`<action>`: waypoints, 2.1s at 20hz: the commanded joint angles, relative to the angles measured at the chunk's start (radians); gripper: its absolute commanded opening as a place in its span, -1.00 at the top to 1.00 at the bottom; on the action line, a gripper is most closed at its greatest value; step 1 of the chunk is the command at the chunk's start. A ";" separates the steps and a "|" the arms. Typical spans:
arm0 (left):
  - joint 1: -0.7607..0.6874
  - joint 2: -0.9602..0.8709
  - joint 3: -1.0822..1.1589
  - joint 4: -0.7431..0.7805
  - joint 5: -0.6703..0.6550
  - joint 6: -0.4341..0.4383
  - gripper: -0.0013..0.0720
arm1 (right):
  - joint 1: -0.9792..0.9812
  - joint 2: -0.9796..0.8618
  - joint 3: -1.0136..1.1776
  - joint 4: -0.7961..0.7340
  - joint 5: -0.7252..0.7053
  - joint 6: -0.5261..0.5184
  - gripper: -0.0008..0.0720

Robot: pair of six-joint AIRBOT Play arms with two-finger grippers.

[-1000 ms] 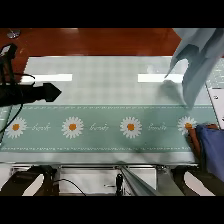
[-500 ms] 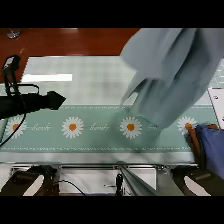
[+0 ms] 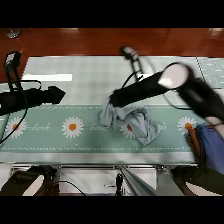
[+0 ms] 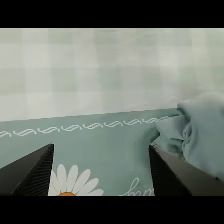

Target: Fold the shirts.

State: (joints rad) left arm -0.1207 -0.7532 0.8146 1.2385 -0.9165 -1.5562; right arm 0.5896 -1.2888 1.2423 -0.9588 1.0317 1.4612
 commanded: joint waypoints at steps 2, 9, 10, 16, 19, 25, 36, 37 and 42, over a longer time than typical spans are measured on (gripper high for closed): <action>-0.001 -0.029 -0.001 0.006 -0.025 0.000 -0.95 | 0.093 -0.196 -0.065 0.270 -0.143 -0.059 0.34; -0.003 -0.094 -0.001 -0.001 -0.262 0.000 -0.95 | -0.378 -0.110 0.055 0.233 0.272 -0.192 -0.73; -0.003 -0.102 -0.005 -0.003 -0.324 0.000 -0.95 | -0.489 -0.060 0.053 0.179 0.295 -0.179 -0.73; -0.011 -0.117 -0.285 -0.561 -0.294 0.269 -0.95 | -0.966 0.271 -0.305 -0.008 0.200 -0.180 -0.73; -0.116 -0.198 -0.339 -0.739 -0.170 0.393 -0.95 | -1.037 0.399 -0.560 0.022 0.173 -0.204 -0.73; -0.324 -0.484 -0.163 -0.740 0.032 0.392 -0.95 | -1.030 0.476 -0.818 0.073 0.222 -0.220 -0.73; -0.281 -0.600 0.077 -0.693 -0.169 0.471 0.91 | -0.655 0.412 -0.848 0.008 0.164 -0.021 -0.73; -0.274 -0.600 0.089 -0.693 -0.169 0.471 0.91 | -0.614 0.372 -0.848 0.032 0.121 -0.009 -0.73; -0.257 -0.600 0.109 -0.694 -0.169 0.471 0.91 | -0.452 0.191 -0.816 0.217 -0.060 -0.051 -0.73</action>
State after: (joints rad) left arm -0.3874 -1.3521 0.9096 0.5453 -1.0798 -1.0878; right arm 0.0525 -1.0107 0.4061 -0.8322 1.0798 1.4181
